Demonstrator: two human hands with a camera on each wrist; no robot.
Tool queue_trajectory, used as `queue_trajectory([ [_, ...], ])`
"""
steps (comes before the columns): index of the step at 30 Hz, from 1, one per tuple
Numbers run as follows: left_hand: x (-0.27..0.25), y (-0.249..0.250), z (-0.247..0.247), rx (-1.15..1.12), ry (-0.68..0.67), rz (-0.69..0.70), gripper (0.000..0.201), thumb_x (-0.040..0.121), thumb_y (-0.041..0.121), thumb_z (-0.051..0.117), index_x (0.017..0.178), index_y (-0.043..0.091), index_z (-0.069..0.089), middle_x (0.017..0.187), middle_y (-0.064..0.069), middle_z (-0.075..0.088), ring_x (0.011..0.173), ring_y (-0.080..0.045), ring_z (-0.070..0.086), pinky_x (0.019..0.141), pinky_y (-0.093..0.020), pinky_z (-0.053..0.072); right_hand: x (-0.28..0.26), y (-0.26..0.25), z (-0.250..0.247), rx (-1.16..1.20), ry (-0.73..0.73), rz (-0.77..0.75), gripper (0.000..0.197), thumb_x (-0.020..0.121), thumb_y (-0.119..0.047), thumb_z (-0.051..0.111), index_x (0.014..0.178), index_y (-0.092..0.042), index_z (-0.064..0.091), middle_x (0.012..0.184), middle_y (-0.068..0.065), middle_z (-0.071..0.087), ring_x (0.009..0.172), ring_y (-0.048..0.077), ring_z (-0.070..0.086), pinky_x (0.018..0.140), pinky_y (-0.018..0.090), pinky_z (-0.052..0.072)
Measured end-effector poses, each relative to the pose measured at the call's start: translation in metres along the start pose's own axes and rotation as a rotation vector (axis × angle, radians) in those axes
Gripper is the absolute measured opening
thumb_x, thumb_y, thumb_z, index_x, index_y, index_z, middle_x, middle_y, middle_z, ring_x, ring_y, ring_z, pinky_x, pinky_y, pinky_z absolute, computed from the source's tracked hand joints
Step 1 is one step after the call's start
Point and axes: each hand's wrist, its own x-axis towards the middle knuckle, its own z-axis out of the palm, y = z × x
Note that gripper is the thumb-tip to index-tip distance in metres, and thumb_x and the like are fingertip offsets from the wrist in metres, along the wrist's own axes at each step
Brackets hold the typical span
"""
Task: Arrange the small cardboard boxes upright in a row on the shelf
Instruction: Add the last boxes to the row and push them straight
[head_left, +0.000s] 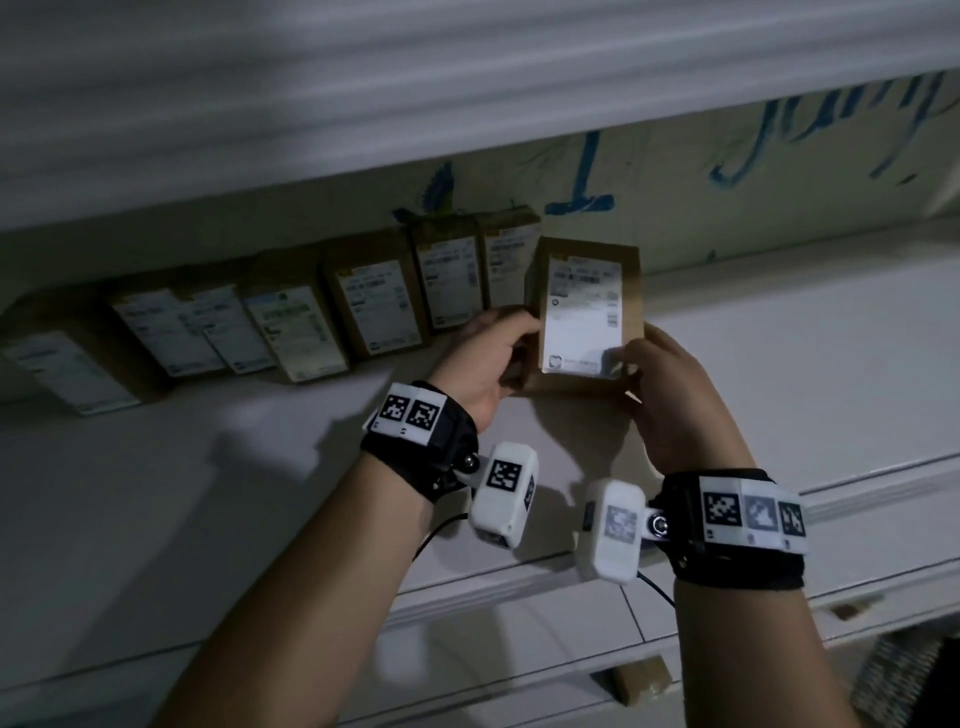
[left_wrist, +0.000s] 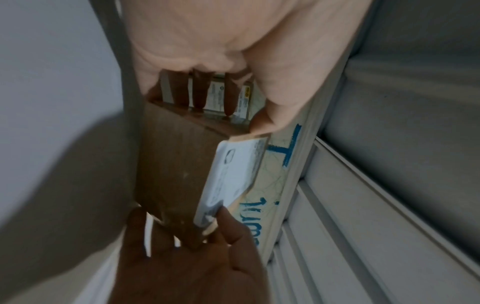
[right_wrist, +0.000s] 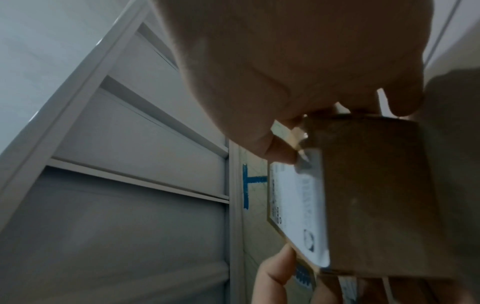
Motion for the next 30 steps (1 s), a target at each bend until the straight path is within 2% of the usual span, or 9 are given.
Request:
queue_trajectory([
  [4,-0.013,0.004,-0.016,0.04,0.044,0.037,0.04,0.08,0.02,0.063,0.117,0.008,0.072,0.118,-0.018,0.076,0.101,-0.032,0.071,0.094,-0.051,0.055,0.004,-0.003,0.021,-0.016,-0.013,0.006,0.044,0.097,-0.002,0.047,0.137,-0.016,0.062,0.119,0.008,0.078,0.111,0.027,0.074,0.084,0.033,0.057],
  [7,-0.019,0.011,-0.037,0.06,0.073,0.032,0.018,0.086,0.013,0.056,0.091,0.017,0.073,0.092,-0.003,0.08,0.095,-0.026,0.067,0.092,-0.044,0.049,0.002,-0.002,0.04,-0.035,-0.087,0.004,0.05,0.097,0.003,0.048,0.144,-0.016,0.056,0.122,0.008,0.076,0.111,0.024,0.074,0.077,0.026,0.057],
  [11,-0.019,0.017,-0.067,0.052,0.11,0.066,0.043,0.096,0.001,0.049,0.07,0.021,0.078,0.076,0.006,0.079,0.073,-0.014,0.07,0.077,-0.035,0.049,0.004,0.006,0.067,-0.08,-0.14,-0.029,0.054,0.093,0.009,0.051,0.141,-0.017,0.058,0.119,0.006,0.078,0.106,0.025,0.077,0.084,0.036,0.065],
  [15,-0.021,0.018,-0.089,0.052,0.138,0.127,0.037,0.097,-0.004,0.049,0.095,0.02,0.078,0.095,-0.002,0.08,0.084,-0.016,0.072,0.079,-0.032,0.052,0.0,0.013,0.09,-0.104,-0.146,-0.027,0.056,0.092,0.01,0.052,0.139,-0.019,0.058,0.121,0.005,0.077,0.109,0.026,0.076,0.09,0.046,0.065],
  [19,-0.021,0.017,-0.101,0.059,0.121,0.114,0.031,0.096,-0.002,0.057,0.118,0.011,0.074,0.113,-0.01,0.08,0.094,-0.019,0.075,0.074,-0.026,0.057,-0.01,0.011,0.105,-0.09,-0.085,-0.013,0.06,0.092,0.011,0.054,0.146,-0.012,0.049,0.125,0.01,0.073,0.112,0.028,0.072,0.091,0.044,0.062],
  [21,-0.023,0.021,-0.101,0.06,0.104,0.09,0.024,0.098,0.004,0.057,0.109,0.016,0.076,0.099,-0.002,0.082,0.083,-0.012,0.075,0.066,-0.022,0.056,-0.014,0.01,0.11,-0.101,-0.052,-0.024,0.06,0.092,0.011,0.054,0.147,-0.01,0.046,0.123,0.009,0.071,0.111,0.027,0.07,0.093,0.045,0.061],
  [23,-0.026,0.026,-0.095,0.016,0.059,0.01,0.02,0.099,0.01,0.055,0.092,0.02,0.071,0.08,0.005,0.08,0.082,-0.014,0.072,0.073,-0.027,0.052,-0.016,0.007,0.112,-0.132,-0.007,-0.028,0.056,0.093,0.007,0.053,0.145,-0.011,0.043,0.114,0.003,0.068,0.107,0.022,0.067,0.091,0.044,0.059],
  [26,-0.029,0.027,-0.083,-0.074,0.031,-0.097,0.017,0.099,0.012,0.052,0.092,0.019,0.066,0.087,-0.002,0.076,0.092,-0.022,0.066,0.082,-0.037,0.051,-0.016,-0.001,0.108,-0.139,0.062,-0.027,0.055,0.095,0.0,0.054,0.146,-0.015,0.036,0.112,0.001,0.064,0.099,0.018,0.063,0.081,0.04,0.058],
  [30,-0.031,0.024,-0.068,-0.046,0.02,-0.091,0.016,0.101,0.026,0.052,0.103,0.021,0.067,0.096,0.0,0.079,0.104,-0.025,0.069,0.103,-0.047,0.049,-0.016,-0.007,0.092,-0.123,0.127,-0.038,0.051,0.09,-0.008,0.061,0.135,-0.02,0.041,0.113,0.001,0.065,0.102,0.026,0.067,0.09,0.05,0.06],
])
